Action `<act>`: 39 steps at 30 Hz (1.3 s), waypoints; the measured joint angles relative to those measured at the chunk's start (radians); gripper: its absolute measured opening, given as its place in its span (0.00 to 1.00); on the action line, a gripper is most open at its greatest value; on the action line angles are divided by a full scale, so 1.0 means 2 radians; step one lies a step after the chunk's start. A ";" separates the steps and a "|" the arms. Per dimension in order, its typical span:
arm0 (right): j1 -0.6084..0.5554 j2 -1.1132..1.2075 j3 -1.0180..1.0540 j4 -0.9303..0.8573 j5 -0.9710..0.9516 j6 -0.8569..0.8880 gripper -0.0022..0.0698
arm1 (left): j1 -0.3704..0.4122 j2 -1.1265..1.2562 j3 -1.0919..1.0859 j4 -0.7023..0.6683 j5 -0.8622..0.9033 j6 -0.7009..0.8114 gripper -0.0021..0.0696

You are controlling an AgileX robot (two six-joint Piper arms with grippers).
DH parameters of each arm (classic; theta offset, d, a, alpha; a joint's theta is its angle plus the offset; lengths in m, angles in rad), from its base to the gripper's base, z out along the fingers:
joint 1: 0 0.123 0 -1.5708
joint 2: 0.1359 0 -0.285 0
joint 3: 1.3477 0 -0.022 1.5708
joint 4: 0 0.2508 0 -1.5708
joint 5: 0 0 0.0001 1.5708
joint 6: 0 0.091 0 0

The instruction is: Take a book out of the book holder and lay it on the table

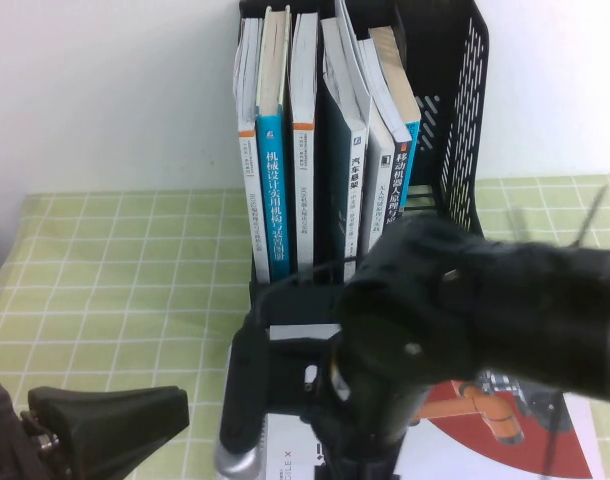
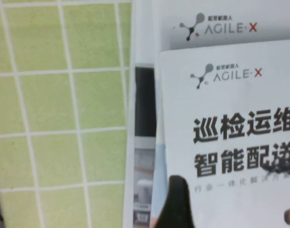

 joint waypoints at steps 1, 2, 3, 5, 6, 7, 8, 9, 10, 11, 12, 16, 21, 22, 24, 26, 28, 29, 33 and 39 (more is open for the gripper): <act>0.000 -0.014 0.000 0.007 0.010 -0.006 0.79 | 0.000 -0.004 0.000 0.001 0.002 0.000 0.03; 0.000 -0.033 0.000 0.011 0.020 -0.010 0.77 | 0.000 -0.009 0.000 0.004 0.005 0.000 0.03; 0.000 -0.048 0.000 0.015 0.027 -0.013 0.75 | 0.000 -0.014 0.000 0.005 0.007 0.000 0.03; 0.000 -0.092 0.000 0.015 0.040 -0.016 0.63 | 0.000 -0.035 0.000 0.012 0.010 0.000 0.03; 0.000 -0.112 0.000 0.015 0.044 -0.017 0.57 | 0.000 -0.049 0.000 0.016 0.011 -0.001 0.03; 0.000 -0.140 0.000 0.012 0.045 -0.016 0.48 | 0.000 -0.065 0.000 0.023 0.011 -0.004 0.03; 0.000 -0.170 0.000 0.005 0.045 -0.016 0.38 | 0.000 -0.084 0.000 0.032 0.010 -0.008 0.03; 0.000 -0.195 0.000 -0.001 0.045 -0.016 0.27 | 0.000 -0.100 0.000 0.043 0.008 -0.015 0.03; 0.000 -0.228 0.000 -0.011 0.044 -0.015 0.19 | 0.000 -0.121 0.000 0.058 0.005 -0.024 0.03; 0.000 -0.262 0.000 -0.021 0.038 -0.006 0.13 | 0.000 -0.142 0.000 0.078 0.001 -0.038 0.03; 0.000 -0.297 0.000 -0.031 0.032 0.003 0.10 | 0.000 -0.159 0.000 0.101 -0.003 -0.056 0.03; 0.000 -0.424 0.000 -0.051 -0.014 0.061 0.04 | 0.000 -0.233 0.000 0.213 -0.008 -0.147 0.03; 0.000 -0.579 0.061 -0.073 -0.094 0.128 0.03 | 0.000 -0.264 0.014 0.370 -0.008 -0.251 0.03; 0.000 -0.611 0.089 -0.088 -0.114 0.153 0.03 | 0.000 -0.265 0.023 0.397 -0.012 -0.275 0.03; 0.000 -0.663 0.148 -0.129 -0.144 0.212 0.03 | 0.000 -0.265 0.046 0.436 -0.027 -0.319 0.03; 0.000 -0.711 0.217 -0.188 -0.157 0.298 0.03 | 0.000 -0.266 0.074 0.457 -0.058 -0.347 0.03; 0.000 -0.745 0.273 -0.249 -0.156 0.397 0.03 | 0.000 -0.266 0.103 0.465 -0.095 -0.360 0.03; 0.000 -0.760 0.301 -0.280 -0.152 0.442 0.03 | 0.000 -0.266 0.119 0.466 -0.116 -0.366 0.03; 0.000 -0.786 0.385 -0.329 -0.126 0.519 0.03 | 0.000 -0.266 0.168 0.468 -0.176 -0.371 0.03; 0.000 -0.786 0.453 -0.333 -0.123 0.533 0.03 | 0.000 -0.266 0.190 0.469 -0.198 -0.372 0.03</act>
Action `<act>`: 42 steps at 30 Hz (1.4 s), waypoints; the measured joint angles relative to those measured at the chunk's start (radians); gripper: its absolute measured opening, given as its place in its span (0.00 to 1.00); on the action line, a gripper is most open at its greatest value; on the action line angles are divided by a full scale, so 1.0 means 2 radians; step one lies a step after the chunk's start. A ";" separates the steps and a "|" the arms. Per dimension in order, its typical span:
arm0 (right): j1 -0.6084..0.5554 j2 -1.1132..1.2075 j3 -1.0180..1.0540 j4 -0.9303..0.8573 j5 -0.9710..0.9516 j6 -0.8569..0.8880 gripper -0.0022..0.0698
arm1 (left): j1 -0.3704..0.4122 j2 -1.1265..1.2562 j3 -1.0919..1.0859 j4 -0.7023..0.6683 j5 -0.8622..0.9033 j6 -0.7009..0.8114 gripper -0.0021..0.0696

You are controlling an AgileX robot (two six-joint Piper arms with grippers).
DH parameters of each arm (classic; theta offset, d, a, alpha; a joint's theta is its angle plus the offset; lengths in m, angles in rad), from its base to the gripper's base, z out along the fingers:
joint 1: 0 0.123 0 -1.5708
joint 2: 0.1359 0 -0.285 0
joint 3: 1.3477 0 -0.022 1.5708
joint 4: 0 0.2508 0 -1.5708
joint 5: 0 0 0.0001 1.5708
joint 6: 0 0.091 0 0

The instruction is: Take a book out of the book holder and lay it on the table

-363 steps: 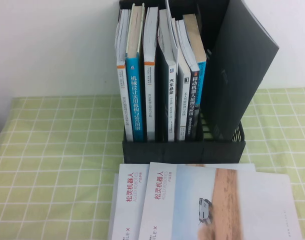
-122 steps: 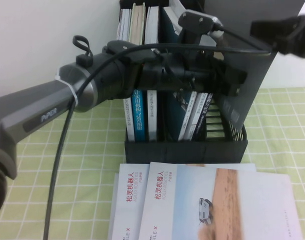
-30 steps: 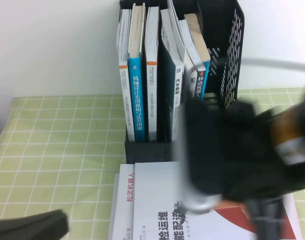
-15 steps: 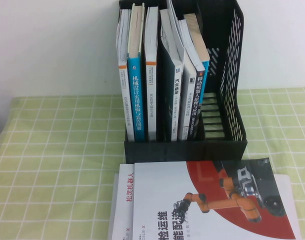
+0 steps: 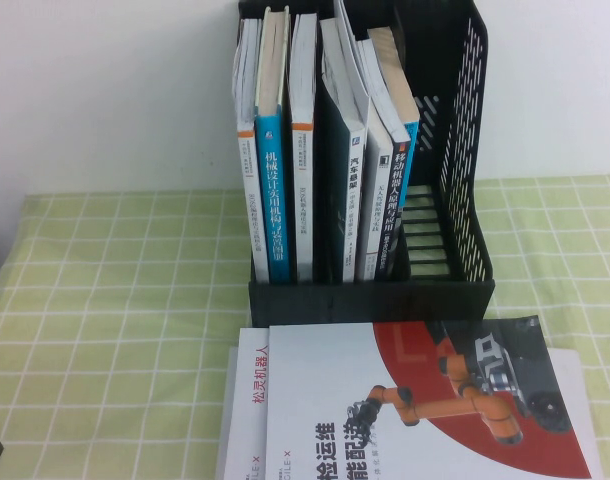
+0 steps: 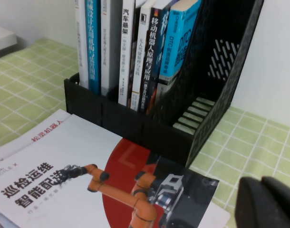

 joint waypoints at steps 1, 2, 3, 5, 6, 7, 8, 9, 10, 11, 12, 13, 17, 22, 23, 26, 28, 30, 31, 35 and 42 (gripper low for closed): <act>0.000 0.000 0.003 -0.004 0.000 0.001 0.03 | 0.000 0.000 0.000 -0.001 -0.001 -0.001 0.03; 0.000 0.000 0.003 -0.007 0.000 0.002 0.03 | 0.000 0.000 0.000 -0.002 -0.002 -0.001 0.03; 0.000 0.000 0.003 -0.008 0.000 0.002 0.03 | 0.000 0.000 0.000 -0.002 -0.004 -0.001 0.03; 0.000 0.000 0.003 -0.010 -0.001 0.002 0.03 | 0.000 0.000 0.000 0.008 -0.004 0.002 0.02; 0.000 0.000 0.003 -0.010 -0.001 0.002 0.03 | 0.000 0.000 -0.001 0.009 -0.004 0.001 0.03; 0.000 0.000 0.003 -0.010 -0.001 0.002 0.03 | 0.000 0.000 -0.003 0.010 -0.010 0.001 0.03; 0.000 0.000 0.003 -0.011 -0.001 0.002 0.03 | 0.000 0.000 -0.004 0.010 -0.022 0.002 0.03; 0.000 0.000 0.003 -0.011 -0.001 0.002 0.03 | 0.000 0.000 -0.004 0.010 -0.033 0.002 0.03; 0.000 0.000 0.004 -0.011 -0.002 0.002 0.03 | 0.000 0.000 -0.004 0.010 -0.044 0.002 0.03; 0.000 0.000 0.004 -0.011 -0.002 0.002 0.03 | 0.000 0.000 -0.004 0.010 -0.052 0.002 0.03; 0.000 0.000 0.004 -0.011 -0.002 0.002 0.03 | 0.000 0.000 -0.004 0.010 -0.058 0.002 0.03; 0.000 0.000 0.004 -0.011 -0.002 0.002 0.03 | 0.000 0.000 -0.004 0.010 -0.060 0.002 0.03; 0.000 0.000 0.005 -0.011 -0.002 0.002 0.03 | 0.000 0.000 -0.004 0.010 -0.062 0.002 0.03; 0.000 0.000 0.006 -0.011 -0.002 0.002 0.03 | 0.000 0.000 -0.004 0.010 -0.062 0.002 0.03; 0.000 0.000 0.006 -0.011 -0.002 0.002 0.03 | 0.000 0.000 -0.004 0.010 -0.062 0.002 0.03; 0.000 0.000 0.006 -0.011 -0.002 0.002 0.03 | 0.000 0.000 -0.002 0.010 -0.064 0.002 0.03; 0.000 0.000 0.006 -0.011 -0.002 0.002 0.03 | 0.001 0.000 0.005 0.019 -0.068 0.002 0.03; 0.000 0.000 0.006 -0.011 -0.002 0.002 0.03 | 0.007 0.000 0.011 0.032 -0.069 0.002 0.03; 0.000 0.000 0.006 -0.011 -0.002 0.002 0.03 | 0.013 0.000 0.016 0.035 -0.069 -0.002 0.03; 0.000 0.000 0.006 -0.011 -0.002 0.002 0.03 | 0.054 -0.001 0.049 0.043 -0.079 -0.043 0.03; 0.000 0.000 0.006 -0.011 -0.002 0.002 0.03 | 0.118 -0.047 0.101 0.043 -0.068 -0.063 0.03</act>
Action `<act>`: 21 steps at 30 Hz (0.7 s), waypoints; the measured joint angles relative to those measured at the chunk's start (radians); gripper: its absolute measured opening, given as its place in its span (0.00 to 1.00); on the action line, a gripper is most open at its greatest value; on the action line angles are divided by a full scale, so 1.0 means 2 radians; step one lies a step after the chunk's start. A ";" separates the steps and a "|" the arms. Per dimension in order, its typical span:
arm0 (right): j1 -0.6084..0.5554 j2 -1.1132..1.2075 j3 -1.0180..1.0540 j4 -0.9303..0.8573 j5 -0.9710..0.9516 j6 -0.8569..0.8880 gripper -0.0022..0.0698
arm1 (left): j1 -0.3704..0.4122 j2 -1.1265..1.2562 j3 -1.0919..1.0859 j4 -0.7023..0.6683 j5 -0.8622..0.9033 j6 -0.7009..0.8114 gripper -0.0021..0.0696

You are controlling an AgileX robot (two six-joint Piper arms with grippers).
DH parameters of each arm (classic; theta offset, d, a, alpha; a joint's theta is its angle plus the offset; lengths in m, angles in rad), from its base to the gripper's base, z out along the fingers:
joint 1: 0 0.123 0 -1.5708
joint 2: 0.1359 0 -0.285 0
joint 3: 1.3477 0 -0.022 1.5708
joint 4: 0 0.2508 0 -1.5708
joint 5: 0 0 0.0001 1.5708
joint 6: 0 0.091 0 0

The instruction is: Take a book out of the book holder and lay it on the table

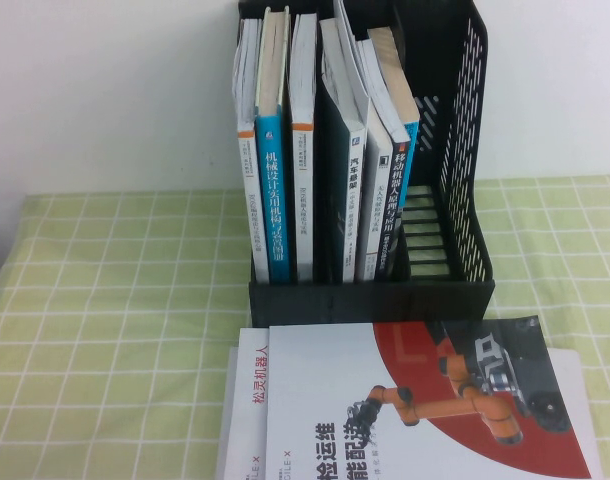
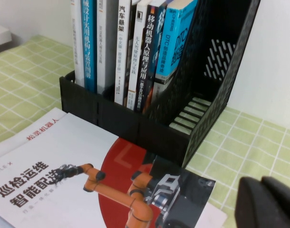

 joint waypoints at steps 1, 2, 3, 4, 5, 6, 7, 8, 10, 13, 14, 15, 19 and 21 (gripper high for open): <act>0.000 0.000 0.000 0.000 -0.001 0.000 0.03 | 0.011 -0.002 0.000 0.000 0.014 -0.001 0.03; 0.000 0.000 0.000 0.000 -0.001 0.000 0.03 | 0.022 -0.003 0.000 0.000 0.030 -0.001 0.03; 0.000 0.000 0.000 0.000 -0.001 0.000 0.03 | 0.029 -0.003 0.000 0.000 0.043 -0.001 0.03; 0.000 0.000 0.000 -0.001 -0.001 0.000 0.03 | 0.038 -0.003 0.000 0.000 0.054 -0.001 0.03; 0.000 0.000 0.000 -0.001 -0.001 0.000 0.03 | 0.044 -0.003 0.000 0.000 0.057 -0.001 0.03; 0.000 0.000 0.000 -0.001 -0.001 0.000 0.03 | 0.047 -0.003 0.000 0.000 0.057 -0.001 0.03; 0.000 0.000 0.000 -0.001 -0.001 0.000 0.03 | 0.049 -0.003 0.000 0.000 0.057 -0.001 0.03; 0.000 0.000 0.000 -0.001 -0.001 0.000 0.03 | 0.050 -0.003 0.000 0.000 0.057 -0.001 0.03; 0.000 0.000 0.000 -0.001 -0.001 0.000 0.03 | 0.050 -0.003 0.000 0.000 0.057 -0.001 0.03; 0.000 0.000 0.000 -0.001 -0.001 0.000 0.03 | 0.050 -0.003 0.000 0.000 0.057 -0.003 0.03; 0.000 0.000 0.000 -0.001 -0.001 0.000 0.03 | 0.050 -0.003 0.000 0.000 0.057 -0.003 0.03; 0.000 0.000 0.000 -0.001 -0.001 0.000 0.03 | 0.050 -0.003 0.000 0.000 0.057 -0.004 0.03; 0.000 0.000 0.000 -0.001 -0.001 0.000 0.03 | 0.050 -0.003 0.000 0.000 0.057 -0.006 0.03; 0.000 0.000 0.000 -0.001 -0.001 0.000 0.03 | 0.050 -0.003 0.000 0.000 0.057 -0.006 0.03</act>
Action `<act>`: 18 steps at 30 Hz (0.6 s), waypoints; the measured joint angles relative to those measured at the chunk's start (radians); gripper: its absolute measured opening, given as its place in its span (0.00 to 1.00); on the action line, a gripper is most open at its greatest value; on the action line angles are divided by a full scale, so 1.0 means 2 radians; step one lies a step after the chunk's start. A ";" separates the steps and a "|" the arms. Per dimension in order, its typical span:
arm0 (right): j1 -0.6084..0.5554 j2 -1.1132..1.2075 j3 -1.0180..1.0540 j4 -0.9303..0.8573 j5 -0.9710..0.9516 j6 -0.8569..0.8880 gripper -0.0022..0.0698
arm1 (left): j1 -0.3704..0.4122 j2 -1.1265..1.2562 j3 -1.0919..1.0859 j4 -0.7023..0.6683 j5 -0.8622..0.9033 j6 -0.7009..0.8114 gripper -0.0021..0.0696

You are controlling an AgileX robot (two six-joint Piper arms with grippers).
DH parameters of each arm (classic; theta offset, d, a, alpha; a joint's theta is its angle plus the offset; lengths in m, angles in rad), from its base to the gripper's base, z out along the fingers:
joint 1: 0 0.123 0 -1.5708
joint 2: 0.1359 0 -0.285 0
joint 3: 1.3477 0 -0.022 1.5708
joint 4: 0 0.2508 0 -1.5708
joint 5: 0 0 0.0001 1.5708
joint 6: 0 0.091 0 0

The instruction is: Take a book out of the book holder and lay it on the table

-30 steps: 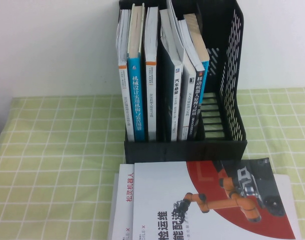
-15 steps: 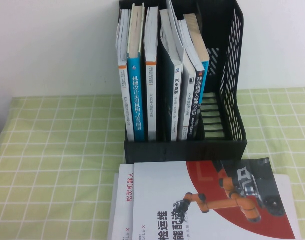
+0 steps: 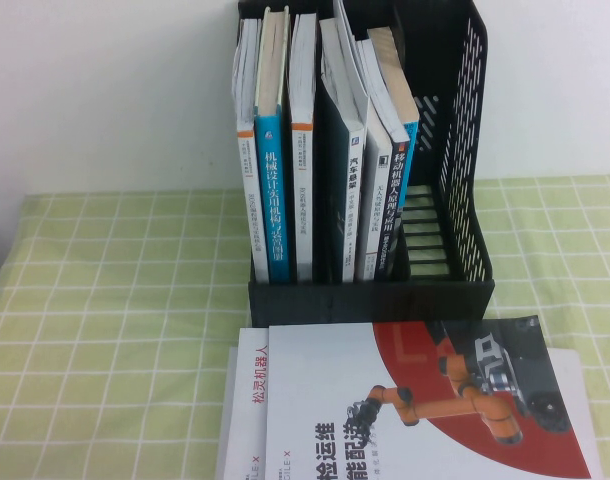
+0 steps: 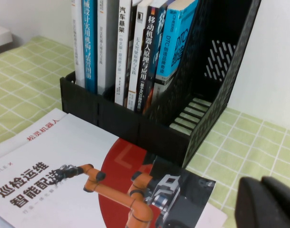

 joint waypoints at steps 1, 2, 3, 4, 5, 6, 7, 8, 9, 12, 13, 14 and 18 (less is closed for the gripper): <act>0.000 0.000 0.000 0.000 0.000 0.000 0.03 | 0.000 0.000 0.000 0.000 0.000 -0.002 0.03; 0.000 0.000 0.000 0.000 0.000 0.000 0.03 | 0.000 0.000 0.000 0.000 0.000 -0.002 0.03; 0.000 0.000 0.000 0.000 0.000 0.000 0.03 | 0.000 0.000 0.000 0.000 0.000 -0.002 0.03; 0.000 0.000 0.000 0.000 0.000 0.000 0.03 | 0.000 0.000 0.000 0.000 0.000 -0.002 0.03; 0.000 0.000 0.000 0.000 0.000 0.000 0.03 | 0.000 0.000 0.000 0.000 0.000 -0.002 0.03; 0.000 0.000 0.000 0.000 0.000 0.000 0.03 | 0.000 0.000 0.000 0.000 0.000 -0.002 0.03; 0.000 0.000 0.000 0.000 0.000 0.000 0.03 | 0.000 0.000 0.000 0.000 0.000 -0.003 0.03; 0.000 0.000 0.000 0.000 0.000 0.000 0.03 | 0.000 0.000 0.000 0.000 0.000 -0.004 0.03; -0.001 0.000 0.000 0.000 0.000 0.000 0.03 | 0.000 0.000 0.000 0.000 0.000 -0.004 0.03; -0.027 -0.007 0.000 0.001 -0.001 0.000 0.03 | 0.000 0.000 0.000 0.000 0.000 -0.005 0.03; -0.046 -0.009 0.000 0.002 -0.001 0.000 0.03 | 0.000 0.000 0.000 0.000 0.000 -0.005 0.03; -0.068 -0.010 0.000 0.002 -0.001 0.000 0.03 | 0.000 0.000 0.000 0.000 0.000 -0.005 0.03; -0.178 -0.013 0.000 0.023 -0.011 0.021 0.03 | 0.001 0.000 0.000 0.000 0.000 -0.005 0.03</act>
